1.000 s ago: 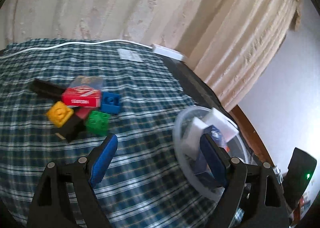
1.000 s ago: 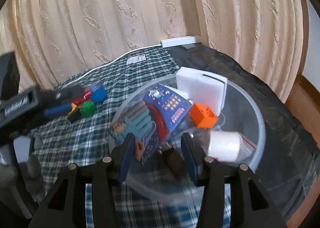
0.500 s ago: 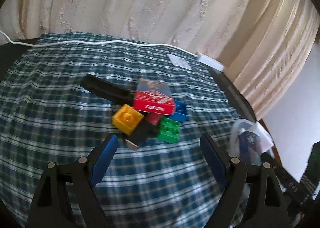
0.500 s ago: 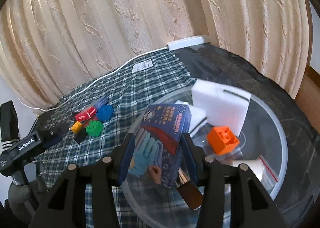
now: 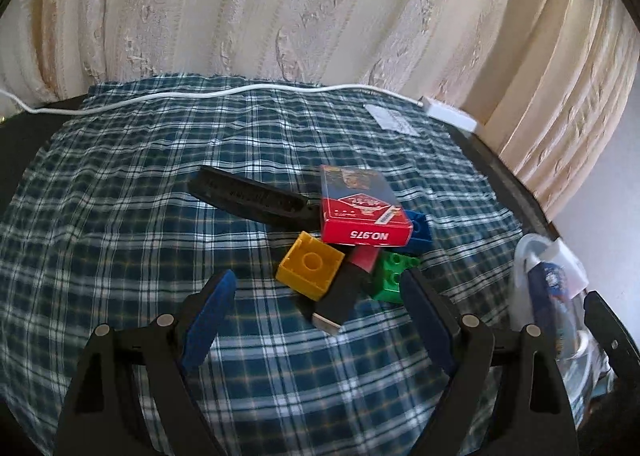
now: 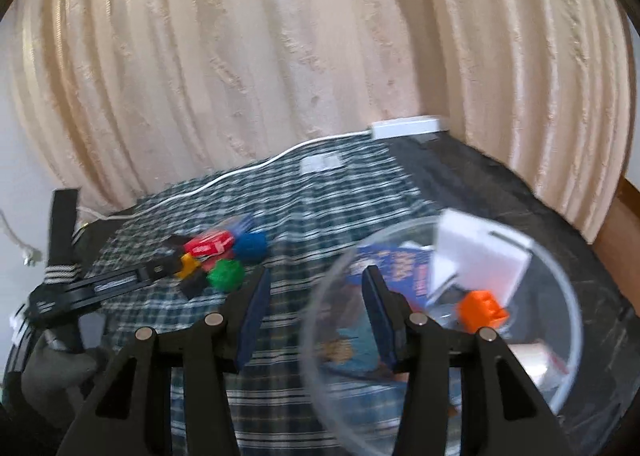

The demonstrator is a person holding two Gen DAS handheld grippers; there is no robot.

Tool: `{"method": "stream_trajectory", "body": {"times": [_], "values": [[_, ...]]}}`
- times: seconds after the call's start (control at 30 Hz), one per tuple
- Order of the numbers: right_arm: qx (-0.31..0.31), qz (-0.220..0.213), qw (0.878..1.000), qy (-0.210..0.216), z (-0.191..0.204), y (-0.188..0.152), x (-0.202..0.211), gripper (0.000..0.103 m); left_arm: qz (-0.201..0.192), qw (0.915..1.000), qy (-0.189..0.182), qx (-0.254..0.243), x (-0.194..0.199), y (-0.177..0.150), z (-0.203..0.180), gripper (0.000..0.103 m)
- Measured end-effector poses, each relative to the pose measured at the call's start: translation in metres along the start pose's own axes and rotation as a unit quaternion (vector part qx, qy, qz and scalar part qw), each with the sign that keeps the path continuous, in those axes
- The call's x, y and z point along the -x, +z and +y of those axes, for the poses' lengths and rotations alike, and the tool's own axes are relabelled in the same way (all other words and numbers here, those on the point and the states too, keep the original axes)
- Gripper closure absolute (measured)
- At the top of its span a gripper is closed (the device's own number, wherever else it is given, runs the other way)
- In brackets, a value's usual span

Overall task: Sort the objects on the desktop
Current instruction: 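Grasp the yellow Lego brick with the left tool while the right tool grasps the green brick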

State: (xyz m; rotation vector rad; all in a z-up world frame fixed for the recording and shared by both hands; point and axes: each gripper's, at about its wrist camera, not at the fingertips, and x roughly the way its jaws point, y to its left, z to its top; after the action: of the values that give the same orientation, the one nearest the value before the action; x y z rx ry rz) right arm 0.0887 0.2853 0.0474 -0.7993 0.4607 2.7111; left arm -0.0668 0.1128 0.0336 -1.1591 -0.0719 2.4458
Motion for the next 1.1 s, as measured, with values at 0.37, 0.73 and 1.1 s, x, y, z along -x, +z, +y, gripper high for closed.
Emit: {"method": "stream_trajectory", "body": {"times": [0.37,0.73,1.1], "values": [[0.027,0.048,0.997,0.057,0.035,-0.014,-0.029,0.051,0.023,0.9994,0.018,-0.021,-0.028,0.007,0.009,0.016],[0.036,0.085,0.993,0.073,0.049,-0.016,-0.048,0.051,0.025,0.9993,0.028,-0.003,-0.034,0.011,0.028,0.016],[0.04,0.108,0.991,0.067,0.054,-0.015,-0.06,0.051,0.029,0.9968,0.059,-0.045,-0.037,0.009,0.017,0.018]]}}
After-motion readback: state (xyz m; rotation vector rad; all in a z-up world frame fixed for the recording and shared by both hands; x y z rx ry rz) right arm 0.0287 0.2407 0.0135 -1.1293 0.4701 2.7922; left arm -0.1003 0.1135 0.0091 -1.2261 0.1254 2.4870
